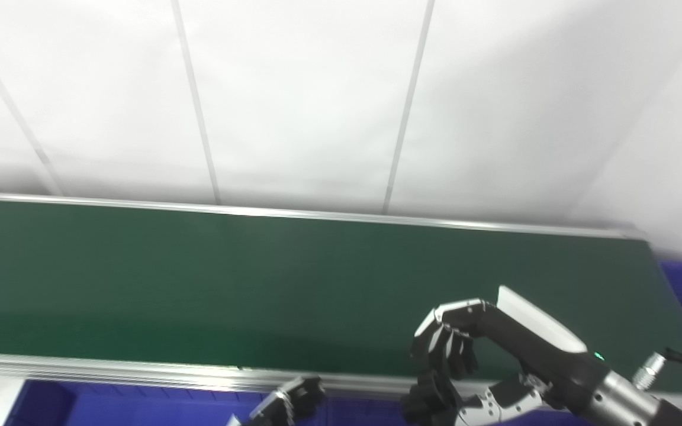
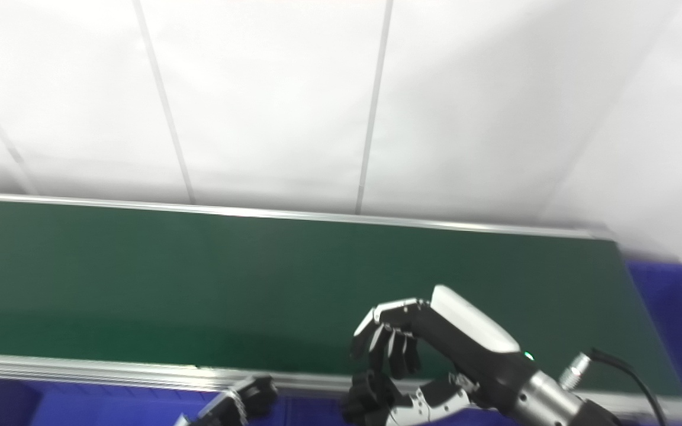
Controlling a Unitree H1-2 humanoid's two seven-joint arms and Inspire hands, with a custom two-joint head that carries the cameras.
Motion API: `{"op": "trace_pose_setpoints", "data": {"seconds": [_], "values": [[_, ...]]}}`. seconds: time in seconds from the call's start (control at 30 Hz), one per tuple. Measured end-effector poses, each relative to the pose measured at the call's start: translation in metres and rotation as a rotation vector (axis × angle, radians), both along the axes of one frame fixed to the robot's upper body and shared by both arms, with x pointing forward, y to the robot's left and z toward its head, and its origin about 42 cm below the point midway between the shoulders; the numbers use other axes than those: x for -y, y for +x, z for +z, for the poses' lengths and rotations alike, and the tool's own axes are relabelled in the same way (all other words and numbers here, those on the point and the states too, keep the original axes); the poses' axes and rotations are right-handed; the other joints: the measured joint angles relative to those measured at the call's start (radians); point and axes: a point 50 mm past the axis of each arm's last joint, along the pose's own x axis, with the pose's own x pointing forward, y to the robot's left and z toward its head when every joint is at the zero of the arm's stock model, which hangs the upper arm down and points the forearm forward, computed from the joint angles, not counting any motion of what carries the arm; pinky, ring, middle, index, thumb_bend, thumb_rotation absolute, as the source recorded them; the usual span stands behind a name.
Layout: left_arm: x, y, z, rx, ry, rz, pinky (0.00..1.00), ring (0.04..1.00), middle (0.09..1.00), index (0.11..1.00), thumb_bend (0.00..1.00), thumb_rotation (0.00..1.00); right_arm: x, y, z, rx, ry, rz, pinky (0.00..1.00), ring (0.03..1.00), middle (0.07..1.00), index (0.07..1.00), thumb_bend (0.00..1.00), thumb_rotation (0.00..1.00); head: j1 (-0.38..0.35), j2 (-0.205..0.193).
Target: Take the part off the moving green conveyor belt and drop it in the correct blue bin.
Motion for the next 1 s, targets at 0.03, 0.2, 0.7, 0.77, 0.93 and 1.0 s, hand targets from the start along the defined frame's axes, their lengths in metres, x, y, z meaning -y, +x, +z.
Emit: {"op": "trace_pose_setpoints", "data": {"seconds": [0.03,0.2,0.7,0.77,0.93,1.0], "values": [[-0.003,-0.002,0.000,-0.002,0.005,0.007,0.82,0.828,0.824,0.845,0.88,0.78,0.002,-0.004,-0.003,-0.014,-0.005,-0.010,0.25,0.351,0.453,0.557,0.50,0.00,-0.035,0.041],[-0.015,0.000,0.011,0.039,0.020,0.009,0.82,0.828,0.812,0.845,0.89,0.80,0.009,-0.018,-0.019,-0.074,-0.021,-0.089,0.24,0.345,0.450,0.555,0.50,0.00,-0.078,0.097],[-0.030,0.005,0.027,0.088,0.012,0.008,0.77,0.809,0.790,0.820,0.90,0.78,-0.014,0.011,-0.102,-0.035,-0.255,-0.280,0.23,0.409,0.494,0.490,0.52,0.00,-0.087,0.155],[-0.030,0.005,0.028,0.085,0.013,0.009,0.78,0.810,0.789,0.822,0.89,0.79,-0.017,0.012,-0.110,-0.021,-0.271,-0.280,0.23,0.419,0.495,0.486,0.52,0.00,-0.083,0.158],[-0.029,0.007,0.035,0.104,0.009,0.007,0.79,0.813,0.796,0.828,0.90,0.78,-0.027,0.019,-0.152,0.009,-0.337,-0.258,0.25,0.398,0.474,0.507,0.52,0.00,-0.074,0.163],[-0.029,0.006,0.034,0.090,0.009,0.005,0.79,0.813,0.794,0.828,0.90,0.78,-0.034,0.022,-0.162,0.030,-0.379,-0.239,0.37,0.499,0.590,0.611,0.70,0.18,-0.071,0.167]]}}
